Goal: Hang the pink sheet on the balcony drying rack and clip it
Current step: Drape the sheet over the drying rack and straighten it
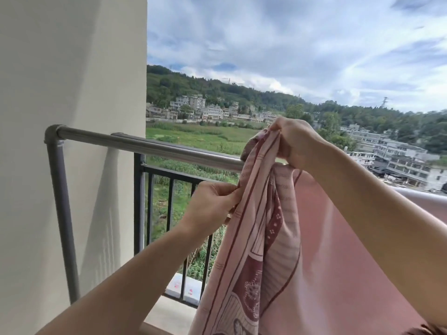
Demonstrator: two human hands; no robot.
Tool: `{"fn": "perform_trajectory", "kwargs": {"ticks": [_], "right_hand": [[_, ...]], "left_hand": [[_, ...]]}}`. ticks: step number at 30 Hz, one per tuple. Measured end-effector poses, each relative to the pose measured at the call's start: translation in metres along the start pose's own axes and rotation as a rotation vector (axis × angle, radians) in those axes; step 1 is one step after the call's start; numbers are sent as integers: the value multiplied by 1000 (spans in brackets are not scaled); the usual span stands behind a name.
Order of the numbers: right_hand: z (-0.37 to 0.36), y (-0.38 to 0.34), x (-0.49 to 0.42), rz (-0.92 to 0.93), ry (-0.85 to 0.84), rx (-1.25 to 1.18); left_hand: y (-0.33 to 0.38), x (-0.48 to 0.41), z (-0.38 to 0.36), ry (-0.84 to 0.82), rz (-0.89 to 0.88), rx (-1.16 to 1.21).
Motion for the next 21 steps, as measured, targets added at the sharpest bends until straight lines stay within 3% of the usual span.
{"fn": "perform_trajectory", "kwargs": {"ticks": [5, 11, 16, 21], "right_hand": [[-1, 8, -4, 24, -110, 143], [-11, 7, 6, 102, -182, 884], [-25, 8, 18, 195, -279, 930], [-20, 4, 22, 349, -172, 903]], "left_hand": [[28, 10, 53, 249, -188, -201], [53, 11, 99, 455, -202, -84], [26, 12, 105, 450, -1, 118], [-9, 19, 84, 313, 184, 410]]}}
Point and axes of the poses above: each hand's wrist, its own x-axis away from the middle knuckle, its own z-axis out of the back of the hand, y = z × x, the point moved 6 cm from there along -x, towards the middle knuckle, and after that the axes turned 6 degrees about -y, right-handed, at the moved point
